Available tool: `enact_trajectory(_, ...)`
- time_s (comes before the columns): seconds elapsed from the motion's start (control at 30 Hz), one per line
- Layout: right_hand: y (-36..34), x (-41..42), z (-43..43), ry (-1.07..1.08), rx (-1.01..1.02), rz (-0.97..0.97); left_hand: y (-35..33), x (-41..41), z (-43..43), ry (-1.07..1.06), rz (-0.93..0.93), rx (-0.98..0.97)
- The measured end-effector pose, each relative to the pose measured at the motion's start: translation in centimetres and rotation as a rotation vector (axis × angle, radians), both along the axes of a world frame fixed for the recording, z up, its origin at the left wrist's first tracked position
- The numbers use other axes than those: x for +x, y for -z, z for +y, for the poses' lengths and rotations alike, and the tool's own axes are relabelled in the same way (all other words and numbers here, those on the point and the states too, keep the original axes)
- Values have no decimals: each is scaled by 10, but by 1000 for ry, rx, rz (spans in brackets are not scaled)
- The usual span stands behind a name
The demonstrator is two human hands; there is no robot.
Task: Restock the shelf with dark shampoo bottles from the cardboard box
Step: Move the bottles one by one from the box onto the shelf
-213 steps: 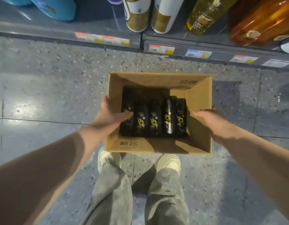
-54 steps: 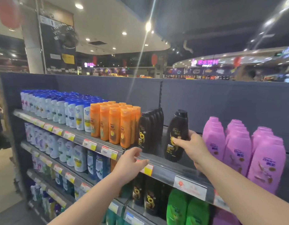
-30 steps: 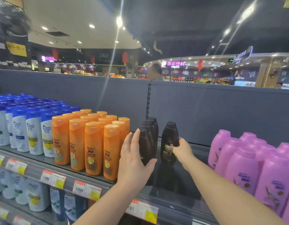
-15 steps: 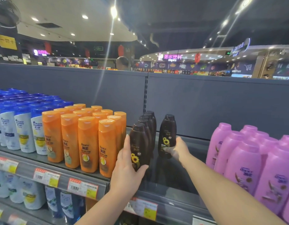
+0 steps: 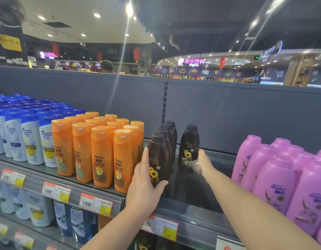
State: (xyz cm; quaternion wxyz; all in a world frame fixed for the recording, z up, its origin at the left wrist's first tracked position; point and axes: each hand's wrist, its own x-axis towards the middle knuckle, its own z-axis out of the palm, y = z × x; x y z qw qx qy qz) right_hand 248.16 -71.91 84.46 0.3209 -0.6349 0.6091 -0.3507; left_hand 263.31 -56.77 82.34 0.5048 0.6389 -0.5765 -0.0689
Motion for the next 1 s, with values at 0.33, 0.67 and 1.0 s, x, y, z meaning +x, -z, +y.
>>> enact_trajectory(0.33, -9, -5, 21, 101, -50, -19, -3, 0, 3, 28, 10, 29)
enact_trajectory(0.67, -17, -22, 97, 1, -256, 115, 4, -10, 35, 8, 24, -106)
enact_trajectory(1.0, -8, -115, 238, -119, -362, 186, 21, -88, 96, 310, 106, -49)
